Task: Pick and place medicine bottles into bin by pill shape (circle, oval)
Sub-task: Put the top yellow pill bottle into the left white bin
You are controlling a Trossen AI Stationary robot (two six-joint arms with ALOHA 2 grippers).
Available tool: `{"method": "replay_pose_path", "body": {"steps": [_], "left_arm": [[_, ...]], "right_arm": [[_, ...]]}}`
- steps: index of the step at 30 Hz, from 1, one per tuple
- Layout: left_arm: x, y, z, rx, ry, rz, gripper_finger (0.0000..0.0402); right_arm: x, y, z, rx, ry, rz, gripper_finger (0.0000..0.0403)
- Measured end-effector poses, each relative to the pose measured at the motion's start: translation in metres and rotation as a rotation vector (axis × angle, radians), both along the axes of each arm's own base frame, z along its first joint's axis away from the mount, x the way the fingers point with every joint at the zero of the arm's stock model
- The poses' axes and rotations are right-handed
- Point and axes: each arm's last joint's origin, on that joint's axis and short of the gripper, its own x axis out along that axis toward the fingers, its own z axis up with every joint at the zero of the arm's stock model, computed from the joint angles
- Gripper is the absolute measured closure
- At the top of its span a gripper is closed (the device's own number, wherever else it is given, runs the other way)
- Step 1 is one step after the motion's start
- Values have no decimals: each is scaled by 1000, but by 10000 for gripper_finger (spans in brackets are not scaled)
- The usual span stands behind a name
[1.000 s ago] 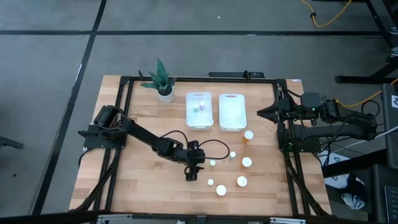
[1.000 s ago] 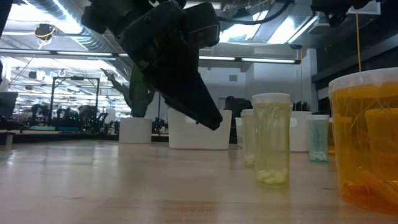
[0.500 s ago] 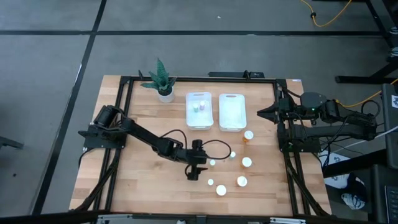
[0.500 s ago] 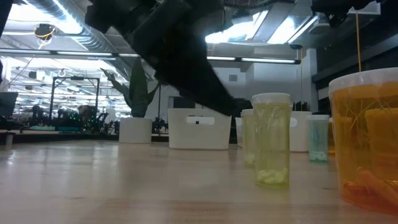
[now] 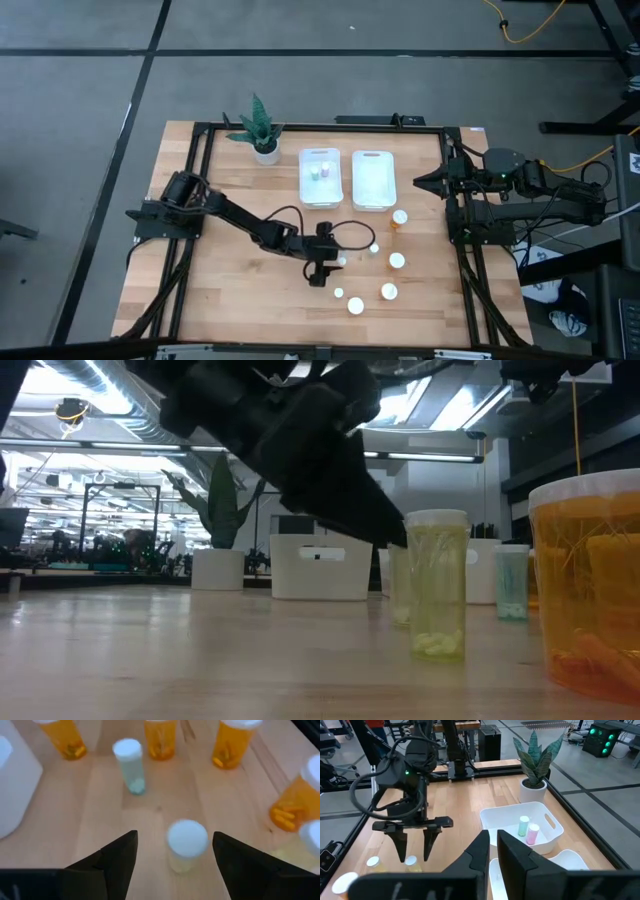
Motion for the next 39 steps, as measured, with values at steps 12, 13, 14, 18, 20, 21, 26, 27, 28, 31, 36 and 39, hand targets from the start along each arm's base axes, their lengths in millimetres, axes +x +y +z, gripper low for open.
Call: {"method": "replay_pose_path", "body": {"steps": [12,13,14,18,20,21,26,27,28,31,36,39], "left_arm": [[5,1,-12,-38,0,-43,152],[6,1,-14,-39,-4,-43,152],[6,0,-13,-39,-19,-39,152],[7,1,-13,-36,-25,-31,152],[7,1,-13,-36,-25,-30,152],[7,1,-13,-36,-23,-29,153],[7,1,-13,-57,-19,-16,186],[7,1,-13,-57,-19,-16,197],[7,1,-13,-57,-19,-16,210],[7,1,-13,-57,-19,-16,249],[7,1,-12,-56,-31,-10,312],[8,1,-10,-75,-46,20,317]], "right_arm": [[0,0,0,-2,0,0,363],[0,0,0,-2,0,1,363],[0,0,0,-2,-1,0,363],[0,0,0,0,0,0,363],[0,0,0,0,0,0,363],[0,0,0,0,0,0,363],[0,0,0,-2,0,0,363],[0,0,0,-2,0,0,363],[0,0,0,-2,0,1,363],[0,0,0,-2,0,1,363],[0,0,0,-2,0,1,363],[0,0,0,-2,0,1,363]]}}
